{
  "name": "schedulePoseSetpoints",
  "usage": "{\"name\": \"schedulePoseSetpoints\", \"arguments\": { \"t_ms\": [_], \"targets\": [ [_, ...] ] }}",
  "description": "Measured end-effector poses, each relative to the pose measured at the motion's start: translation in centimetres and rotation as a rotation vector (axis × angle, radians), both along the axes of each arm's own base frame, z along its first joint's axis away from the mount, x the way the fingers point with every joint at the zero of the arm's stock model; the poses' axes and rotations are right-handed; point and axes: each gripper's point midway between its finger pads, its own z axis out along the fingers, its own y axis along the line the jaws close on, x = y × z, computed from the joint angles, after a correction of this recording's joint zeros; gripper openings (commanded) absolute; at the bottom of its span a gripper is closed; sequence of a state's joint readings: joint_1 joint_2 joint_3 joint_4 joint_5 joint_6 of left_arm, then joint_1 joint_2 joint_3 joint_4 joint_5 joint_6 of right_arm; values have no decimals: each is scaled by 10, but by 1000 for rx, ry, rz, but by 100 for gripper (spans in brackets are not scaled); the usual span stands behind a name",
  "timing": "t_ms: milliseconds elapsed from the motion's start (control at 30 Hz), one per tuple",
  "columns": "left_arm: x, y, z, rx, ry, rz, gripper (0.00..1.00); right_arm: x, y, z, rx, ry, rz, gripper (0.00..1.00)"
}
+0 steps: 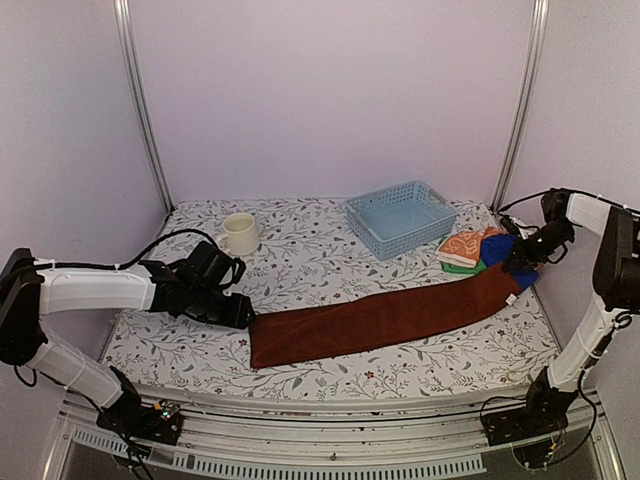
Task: Roll the towels
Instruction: Fold the towel at the center of the board.
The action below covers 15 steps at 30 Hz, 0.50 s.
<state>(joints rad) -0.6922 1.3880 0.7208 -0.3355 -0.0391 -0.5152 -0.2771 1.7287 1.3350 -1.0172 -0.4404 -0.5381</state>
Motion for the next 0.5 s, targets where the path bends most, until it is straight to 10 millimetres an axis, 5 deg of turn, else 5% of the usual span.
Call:
{"name": "schedulePoseSetpoints", "arguments": {
  "t_ms": [267,500],
  "targets": [
    [0,1,-6,17,10,-3,53,-16,113,6,135,21,282,2],
    [0,4,-12,41,19,4,53,-27,167,11,281,94,387,2]
  ]
}}
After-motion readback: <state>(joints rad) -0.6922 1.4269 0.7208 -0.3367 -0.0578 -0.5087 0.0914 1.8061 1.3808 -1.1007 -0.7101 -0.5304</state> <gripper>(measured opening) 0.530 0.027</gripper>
